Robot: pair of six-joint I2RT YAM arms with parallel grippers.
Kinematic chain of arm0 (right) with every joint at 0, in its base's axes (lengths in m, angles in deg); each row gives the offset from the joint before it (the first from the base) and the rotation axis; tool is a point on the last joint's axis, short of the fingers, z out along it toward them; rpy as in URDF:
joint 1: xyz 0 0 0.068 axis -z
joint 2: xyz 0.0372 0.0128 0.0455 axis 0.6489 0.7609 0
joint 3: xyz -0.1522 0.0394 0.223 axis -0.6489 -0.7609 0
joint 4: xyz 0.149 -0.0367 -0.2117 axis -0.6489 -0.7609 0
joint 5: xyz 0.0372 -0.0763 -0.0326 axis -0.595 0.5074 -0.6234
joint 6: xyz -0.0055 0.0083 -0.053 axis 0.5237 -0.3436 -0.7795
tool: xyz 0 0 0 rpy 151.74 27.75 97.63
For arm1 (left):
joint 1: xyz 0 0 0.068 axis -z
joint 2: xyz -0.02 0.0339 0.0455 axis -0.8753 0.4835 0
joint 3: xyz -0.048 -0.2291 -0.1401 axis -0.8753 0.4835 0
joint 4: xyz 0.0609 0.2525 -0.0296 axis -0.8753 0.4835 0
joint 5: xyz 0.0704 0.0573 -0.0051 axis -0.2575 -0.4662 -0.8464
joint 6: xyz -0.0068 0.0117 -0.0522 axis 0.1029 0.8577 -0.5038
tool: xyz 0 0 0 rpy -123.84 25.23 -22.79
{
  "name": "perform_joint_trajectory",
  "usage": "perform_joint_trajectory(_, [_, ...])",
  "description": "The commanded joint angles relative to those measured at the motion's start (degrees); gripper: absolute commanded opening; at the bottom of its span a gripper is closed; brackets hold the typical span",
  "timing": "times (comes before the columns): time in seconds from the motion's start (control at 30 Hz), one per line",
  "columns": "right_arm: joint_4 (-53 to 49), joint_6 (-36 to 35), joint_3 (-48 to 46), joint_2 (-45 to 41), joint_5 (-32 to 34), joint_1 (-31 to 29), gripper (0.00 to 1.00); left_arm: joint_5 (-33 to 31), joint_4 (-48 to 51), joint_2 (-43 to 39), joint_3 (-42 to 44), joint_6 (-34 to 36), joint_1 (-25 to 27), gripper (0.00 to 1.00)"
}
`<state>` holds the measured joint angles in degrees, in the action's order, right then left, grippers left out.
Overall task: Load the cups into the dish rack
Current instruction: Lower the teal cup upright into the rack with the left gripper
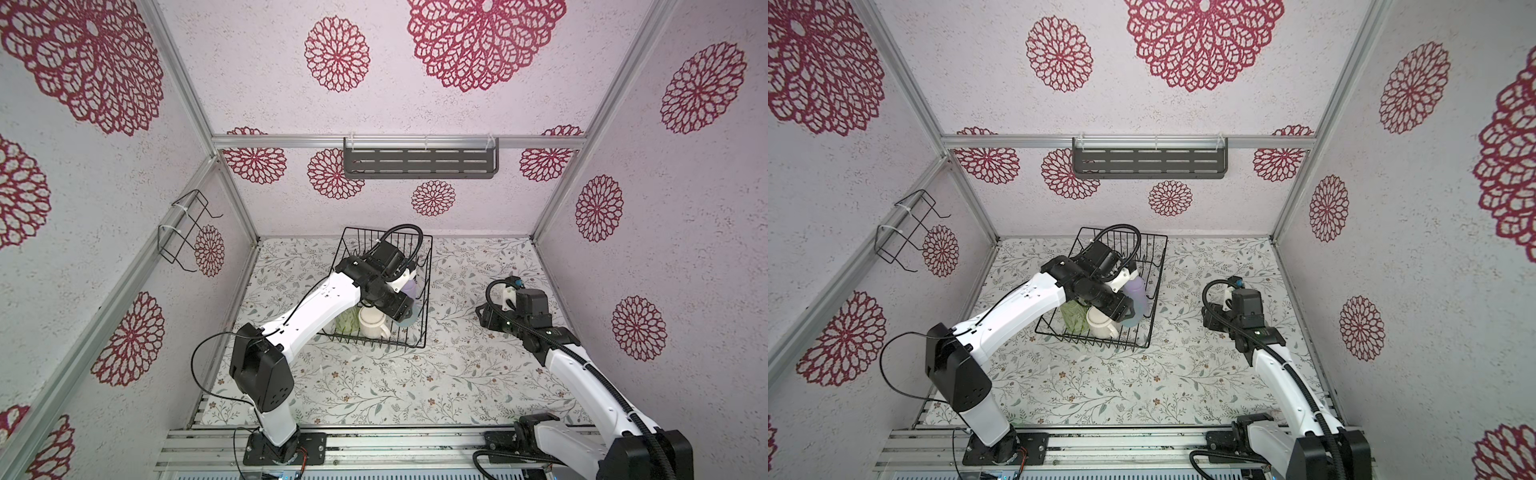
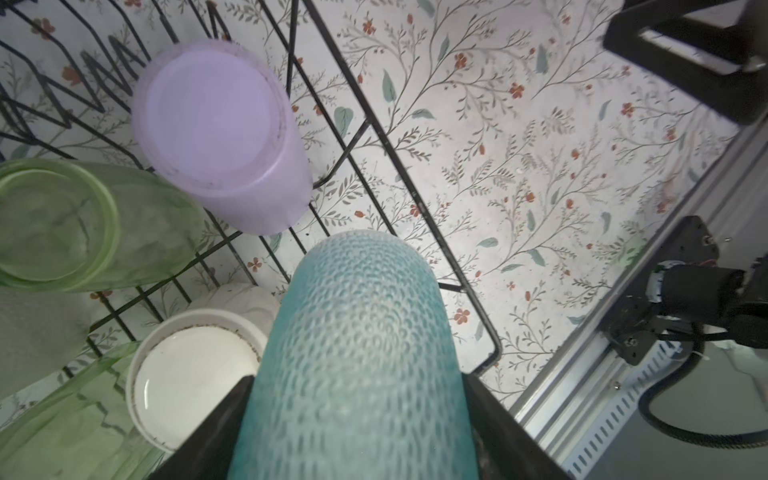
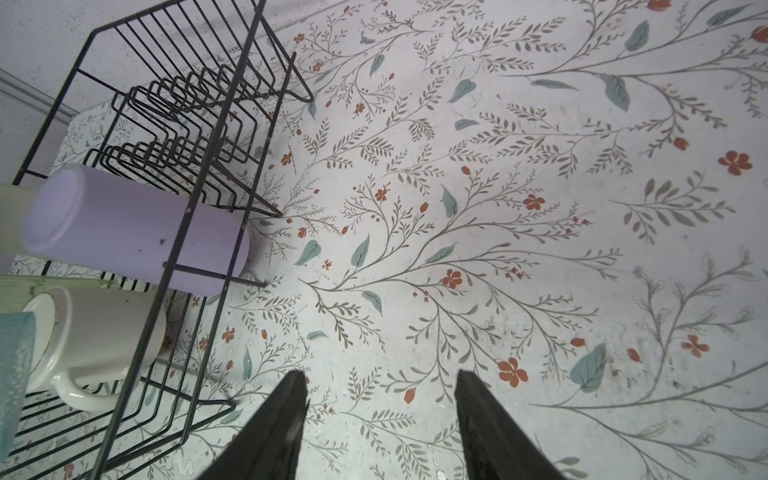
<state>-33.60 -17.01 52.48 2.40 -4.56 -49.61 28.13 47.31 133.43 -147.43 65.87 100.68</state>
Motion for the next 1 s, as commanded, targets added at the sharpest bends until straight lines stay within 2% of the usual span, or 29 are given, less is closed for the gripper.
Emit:
perform_joint_trajectory(0.0, [1.8, -0.2, 0.4, -0.1, -0.2, 0.2, 0.60, -4.5, 1.6, 1.7, -2.1, 1.1, 0.8, 0.62])
perform_joint_trajectory(0.37, [1.9, -1.3, -1.2, -1.3, 1.2, 0.2, 0.60, -1.6, 0.0, 4.8, -2.5, -0.9, 2.5, 0.64])
perform_joint_trajectory(0.53, [1.1, -1.4, -1.6, -2.0, 1.8, 0.3, 0.60, -3.8, 1.3, 6.6, -3.4, -1.0, 3.2, 0.64])
perform_joint_trajectory(0.97, [0.2, -1.8, -1.9, -3.4, 2.4, 0.3, 0.60, -4.6, 1.3, 9.3, -3.1, -2.0, 3.7, 0.67])
